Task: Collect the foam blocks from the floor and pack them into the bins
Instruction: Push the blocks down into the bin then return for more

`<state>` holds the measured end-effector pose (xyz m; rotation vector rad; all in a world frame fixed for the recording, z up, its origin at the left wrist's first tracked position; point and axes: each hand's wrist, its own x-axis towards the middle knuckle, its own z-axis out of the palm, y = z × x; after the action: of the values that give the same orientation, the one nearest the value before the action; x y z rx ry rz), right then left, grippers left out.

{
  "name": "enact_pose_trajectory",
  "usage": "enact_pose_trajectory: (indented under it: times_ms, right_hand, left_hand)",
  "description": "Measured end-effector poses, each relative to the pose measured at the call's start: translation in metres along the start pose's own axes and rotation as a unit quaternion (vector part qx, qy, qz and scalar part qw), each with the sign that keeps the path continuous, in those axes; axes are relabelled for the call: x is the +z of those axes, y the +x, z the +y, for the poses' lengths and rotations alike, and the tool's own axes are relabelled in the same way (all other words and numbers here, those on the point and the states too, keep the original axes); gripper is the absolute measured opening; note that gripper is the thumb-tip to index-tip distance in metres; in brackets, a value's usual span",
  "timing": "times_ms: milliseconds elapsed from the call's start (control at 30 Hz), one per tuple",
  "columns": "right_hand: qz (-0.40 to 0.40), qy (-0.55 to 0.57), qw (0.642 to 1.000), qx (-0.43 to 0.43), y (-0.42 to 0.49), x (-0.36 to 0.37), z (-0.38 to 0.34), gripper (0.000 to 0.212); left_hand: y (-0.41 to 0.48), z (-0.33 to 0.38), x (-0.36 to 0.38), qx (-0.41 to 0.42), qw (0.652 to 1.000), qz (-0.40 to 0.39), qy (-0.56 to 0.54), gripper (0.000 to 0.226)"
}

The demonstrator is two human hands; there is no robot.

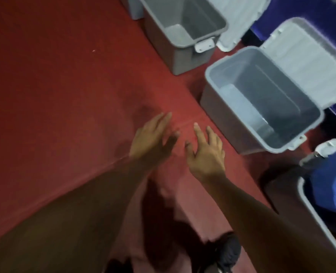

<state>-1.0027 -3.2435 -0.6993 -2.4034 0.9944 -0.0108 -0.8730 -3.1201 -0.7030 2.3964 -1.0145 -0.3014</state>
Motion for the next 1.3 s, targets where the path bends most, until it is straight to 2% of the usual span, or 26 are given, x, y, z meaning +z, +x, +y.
enact_pose_trajectory:
  times_ms: [133,367,500,633,800,967,1133,1300]
  right_hand:
    - [-0.051,-0.019,0.993,-0.103,-0.027,0.081,-0.142,0.075]
    - [-0.101,-0.065,0.959,-0.255,-0.098,0.204,-0.365,0.066]
    - [-0.080,-0.079,0.933,-0.341,-0.152,0.257,-0.466,0.061]
    - [-0.141,-0.111,0.902,-0.393,-0.197,0.309,-0.551,0.061]
    - [-0.180,-0.119,0.857,-0.469,-0.241,0.389,-0.663,0.068]
    - [-0.214,-0.133,0.817,-0.518,-0.276,0.488,-0.771,0.070]
    - [-0.219,-0.138,0.812,-0.523,-0.318,0.555,-0.862,0.071]
    - [-0.234,-0.160,0.805,-0.521,-0.350,0.610,-0.943,0.073]
  left_hand:
    - [-0.080,-0.132,-0.087,-0.131,0.991,0.029,0.007,0.080]
    - [-0.229,-0.304,-0.221,-0.270,0.951,0.145,0.034,0.073]
    - [-0.308,-0.375,-0.277,-0.360,0.906,0.219,0.028,0.074]
    - [-0.384,-0.437,-0.329,-0.434,0.859,0.272,0.022,0.075]
    - [-0.458,-0.534,-0.380,-0.526,0.794,0.305,0.015,0.077]
    - [-0.507,-0.639,-0.418,-0.568,0.769,0.292,0.002,0.079]
    - [-0.563,-0.715,-0.464,-0.598,0.753,0.274,-0.004,0.079]
    - [-0.605,-0.796,-0.516,-0.596,0.756,0.270,0.003,0.075]
